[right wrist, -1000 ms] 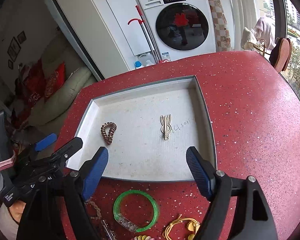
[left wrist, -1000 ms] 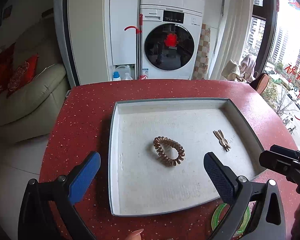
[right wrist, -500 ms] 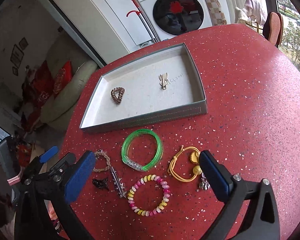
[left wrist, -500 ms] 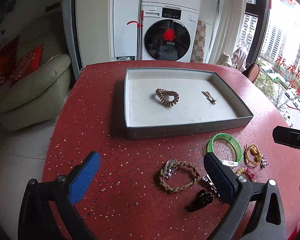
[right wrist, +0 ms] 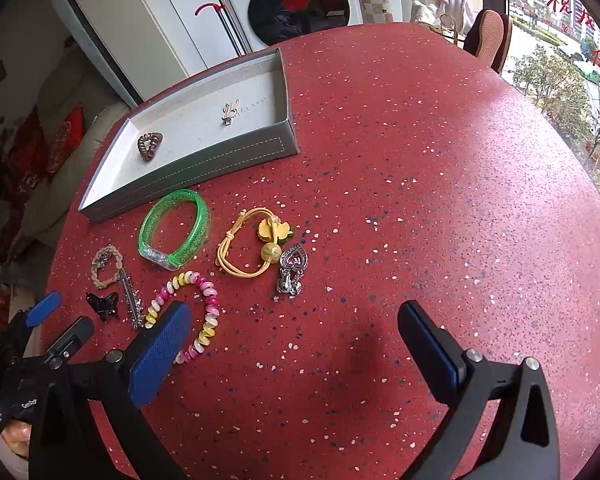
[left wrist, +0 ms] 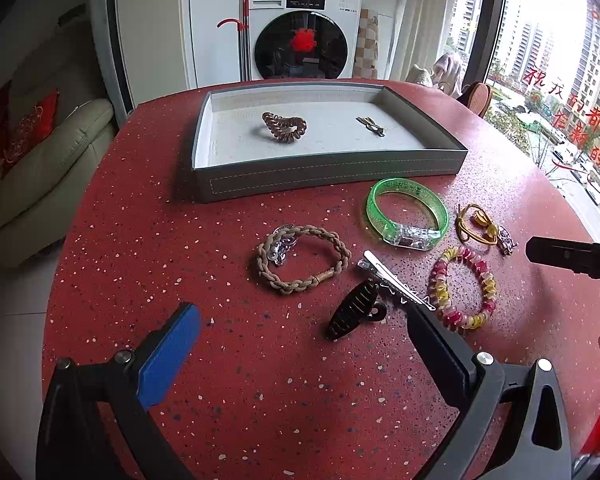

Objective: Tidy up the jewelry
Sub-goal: 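Move the left tool to the black claw clip while the right tool reaches the silver heart charm, then close the right tool on the heart charm while the left tool closes on the claw clip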

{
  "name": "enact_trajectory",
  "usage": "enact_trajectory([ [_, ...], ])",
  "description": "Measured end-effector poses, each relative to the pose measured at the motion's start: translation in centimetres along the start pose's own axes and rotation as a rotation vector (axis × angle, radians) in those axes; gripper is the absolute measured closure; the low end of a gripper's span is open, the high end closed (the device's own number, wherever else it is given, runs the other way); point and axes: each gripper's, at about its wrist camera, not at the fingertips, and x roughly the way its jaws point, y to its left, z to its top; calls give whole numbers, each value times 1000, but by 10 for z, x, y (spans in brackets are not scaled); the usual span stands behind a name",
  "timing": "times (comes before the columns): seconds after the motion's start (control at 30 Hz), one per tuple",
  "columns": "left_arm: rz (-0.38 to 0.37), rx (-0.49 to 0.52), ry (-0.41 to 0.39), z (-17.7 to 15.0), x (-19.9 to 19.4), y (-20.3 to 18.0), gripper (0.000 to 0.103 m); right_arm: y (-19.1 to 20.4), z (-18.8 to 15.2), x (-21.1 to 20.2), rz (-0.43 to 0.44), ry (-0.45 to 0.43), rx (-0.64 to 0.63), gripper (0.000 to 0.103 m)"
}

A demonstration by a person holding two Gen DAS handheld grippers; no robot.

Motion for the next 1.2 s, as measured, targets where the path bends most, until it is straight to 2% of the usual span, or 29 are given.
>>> enact_trajectory([
  [0.23,4,-6,-4,2,1,-4,0,1,0,7,-31,-5,-14,0],
  [0.43,2,10,9,3,9,-10,0,6,0,14,-58,-6,-32,5],
  [0.47,1,13,8,3,10,-12,0,7,0,15,-63,-6,-35,8],
  [0.5,1,17,7,3,11,-14,1,8,0,17,-68,-6,-40,15],
  [0.53,0,23,11,4,12,-15,6,9,0,19,-70,-2,-43,18],
  [0.63,-4,31,23,3,17,-20,11,14,1,22,-94,-14,-72,24],
  [0.7,-9,41,33,2,19,-23,21,18,1,23,-106,-21,-95,30],
  [0.77,-8,43,34,1,21,-25,21,22,1,24,-125,-28,-117,37],
  [0.87,-17,42,43,0,23,-26,36,25,-1,23,-146,-35,-141,48],
  [0.93,-19,37,44,-1,24,-26,38,25,-1,23,-147,-38,-150,56],
  [1.0,-13,41,42,-1,24,-26,47,26,-1,22,-152,-42,-156,65],
  [1.03,-13,40,41,-1,24,-25,48,25,-2,22,-154,-44,-158,67],
  [1.1,-19,34,39,0,23,-24,51,24,-2,21,-153,-48,-162,82],
  [1.2,-36,17,38,0,22,-21,51,22,-2,20,-135,-48,-152,86],
])
